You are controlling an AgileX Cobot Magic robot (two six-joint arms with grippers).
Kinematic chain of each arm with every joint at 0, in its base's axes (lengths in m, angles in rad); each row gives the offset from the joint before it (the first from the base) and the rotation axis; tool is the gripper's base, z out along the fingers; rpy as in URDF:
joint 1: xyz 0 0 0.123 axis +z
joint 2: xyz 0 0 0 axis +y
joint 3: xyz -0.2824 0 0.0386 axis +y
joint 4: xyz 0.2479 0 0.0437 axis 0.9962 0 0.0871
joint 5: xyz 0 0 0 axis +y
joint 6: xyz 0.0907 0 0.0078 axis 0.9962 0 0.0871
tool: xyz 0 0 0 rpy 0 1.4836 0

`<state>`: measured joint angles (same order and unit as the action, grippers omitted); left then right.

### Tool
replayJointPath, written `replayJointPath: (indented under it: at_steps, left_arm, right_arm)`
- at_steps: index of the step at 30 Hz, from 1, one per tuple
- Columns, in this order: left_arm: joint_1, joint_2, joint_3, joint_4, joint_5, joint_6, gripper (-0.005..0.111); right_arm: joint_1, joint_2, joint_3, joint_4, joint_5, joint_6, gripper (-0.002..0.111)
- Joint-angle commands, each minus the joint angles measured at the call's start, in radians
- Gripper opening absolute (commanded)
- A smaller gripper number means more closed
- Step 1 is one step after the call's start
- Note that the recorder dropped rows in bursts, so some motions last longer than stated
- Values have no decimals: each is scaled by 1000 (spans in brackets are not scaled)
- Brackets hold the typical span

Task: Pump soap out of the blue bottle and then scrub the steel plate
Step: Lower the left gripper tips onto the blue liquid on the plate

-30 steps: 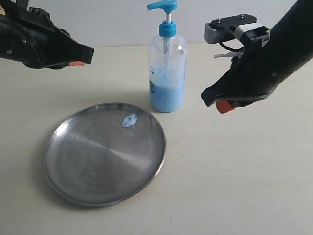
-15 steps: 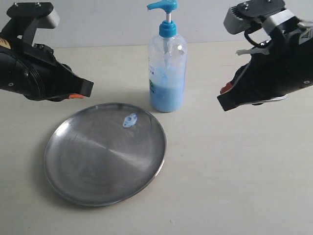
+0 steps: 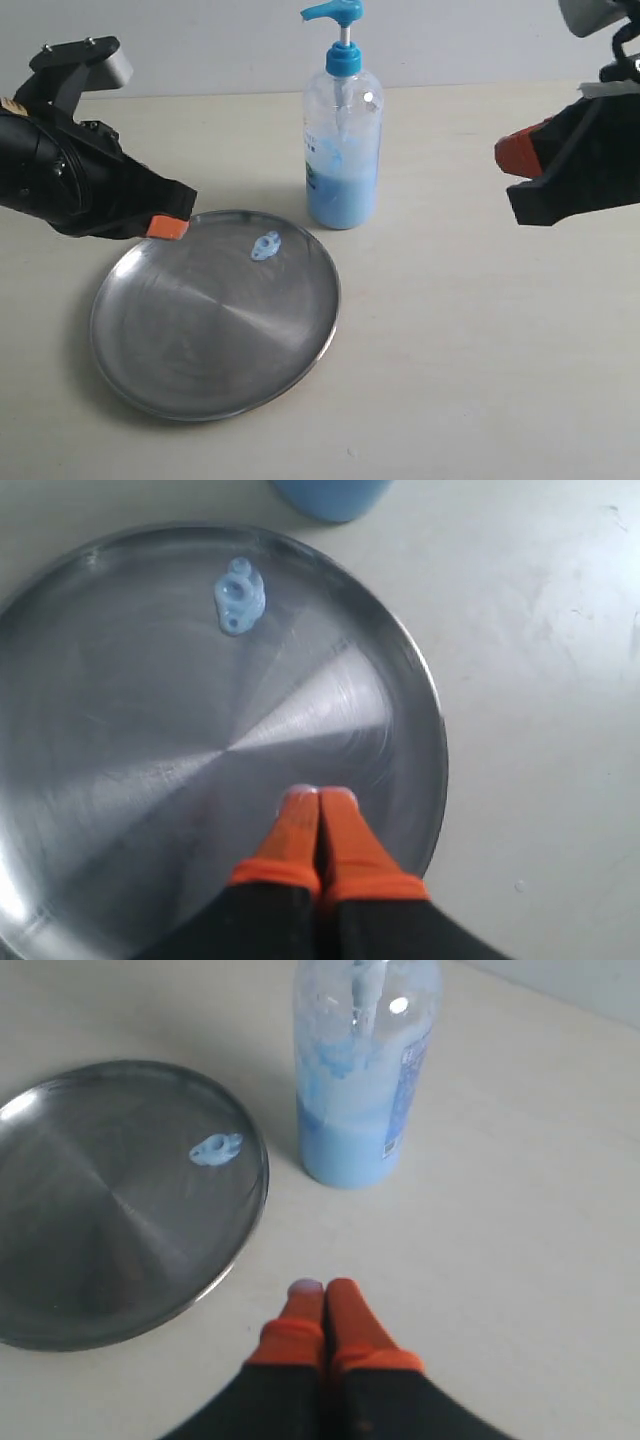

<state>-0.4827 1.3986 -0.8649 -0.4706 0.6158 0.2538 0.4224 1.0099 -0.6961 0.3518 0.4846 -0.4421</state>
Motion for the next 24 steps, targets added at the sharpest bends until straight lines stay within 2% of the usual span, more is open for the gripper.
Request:
replayJointPath:
  at_steps: [1,24]
  left_arm:
    - [-4,47,4,-8,3,-8,0]
    - [-4,421,-262,-44,58,-8,0]
  right_arm:
    - [2,-75,44,4,-93,-14,0]
    - [2,-137,46,-14,-106,-3,0]
